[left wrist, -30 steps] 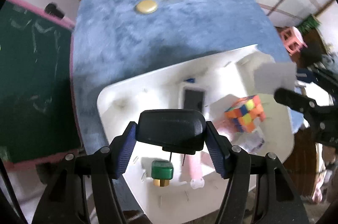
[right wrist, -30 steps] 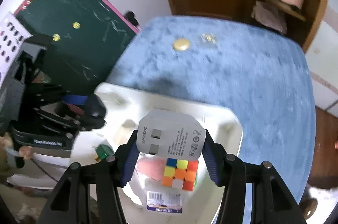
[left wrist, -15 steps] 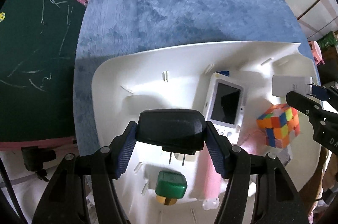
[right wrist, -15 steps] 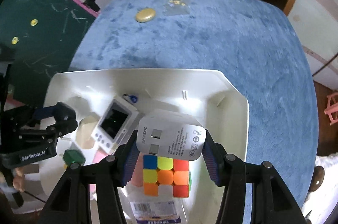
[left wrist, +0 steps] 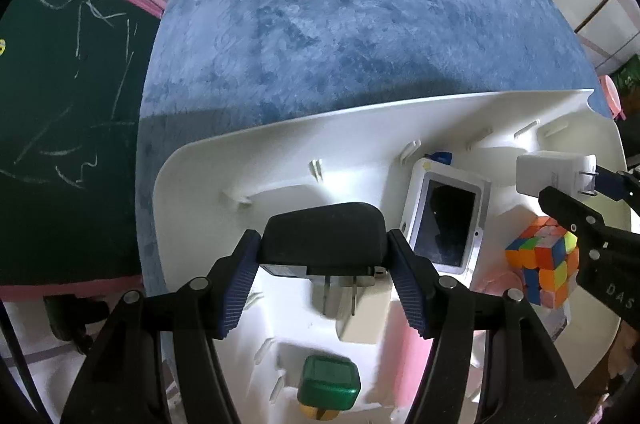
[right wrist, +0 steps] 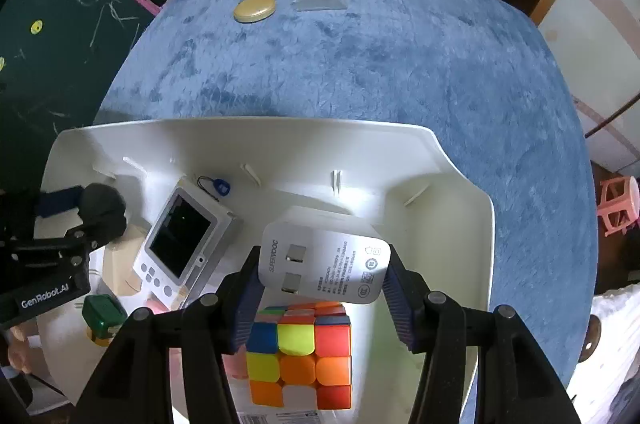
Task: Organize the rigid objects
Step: 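Carry black charger and white charger into the white tray and open both grippers, then lift both tools out of the tray and move them over the gold tin and clear box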
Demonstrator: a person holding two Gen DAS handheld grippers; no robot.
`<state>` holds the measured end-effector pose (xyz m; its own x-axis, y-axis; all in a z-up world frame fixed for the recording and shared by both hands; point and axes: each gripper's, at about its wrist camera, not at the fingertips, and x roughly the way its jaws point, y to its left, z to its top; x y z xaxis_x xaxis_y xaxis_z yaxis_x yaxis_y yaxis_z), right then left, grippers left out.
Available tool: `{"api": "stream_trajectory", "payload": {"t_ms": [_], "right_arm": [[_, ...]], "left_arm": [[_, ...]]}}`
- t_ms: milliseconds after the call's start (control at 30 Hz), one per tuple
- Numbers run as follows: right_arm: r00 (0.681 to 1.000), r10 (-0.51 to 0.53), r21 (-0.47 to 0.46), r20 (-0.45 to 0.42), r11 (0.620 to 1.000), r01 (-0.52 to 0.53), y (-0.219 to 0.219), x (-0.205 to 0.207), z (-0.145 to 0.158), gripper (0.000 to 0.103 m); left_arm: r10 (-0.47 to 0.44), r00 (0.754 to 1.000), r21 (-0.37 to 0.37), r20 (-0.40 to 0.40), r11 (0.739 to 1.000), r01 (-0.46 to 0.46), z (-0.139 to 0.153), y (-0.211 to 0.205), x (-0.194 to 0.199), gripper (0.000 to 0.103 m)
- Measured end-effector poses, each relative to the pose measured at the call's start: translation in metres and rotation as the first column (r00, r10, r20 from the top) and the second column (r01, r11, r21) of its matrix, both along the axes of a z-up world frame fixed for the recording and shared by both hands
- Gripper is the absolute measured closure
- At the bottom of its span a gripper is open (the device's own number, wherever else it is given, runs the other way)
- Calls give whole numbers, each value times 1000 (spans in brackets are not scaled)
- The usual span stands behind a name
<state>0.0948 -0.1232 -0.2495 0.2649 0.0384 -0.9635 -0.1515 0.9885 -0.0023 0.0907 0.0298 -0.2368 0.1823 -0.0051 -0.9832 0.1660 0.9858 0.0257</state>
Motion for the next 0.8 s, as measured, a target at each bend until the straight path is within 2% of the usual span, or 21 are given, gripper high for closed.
{"api": "stream_trajectory", "payload": {"t_ms": [233,400,633,800], "right_arm": [[999,35,-57,-20,998,-36,10,0,-7,46],[998,53,-43,-25,998,-54,12,-6,-6,46],[993,97,-60,72,994,-93,19,-13,25,40],[992,86,-34,90,996,-84,17,-15,43,40]], "left_arm": [[-14,1000,1,-10,1000,14,-2,-3,1,36],[5,1000,-16,-16,1000,-5,1,0,-1,31],[33,999,-43,-20,999,-34,11,5,-5,30],[31,999,-66,12,997,-30,30,8,-11,29]]}}
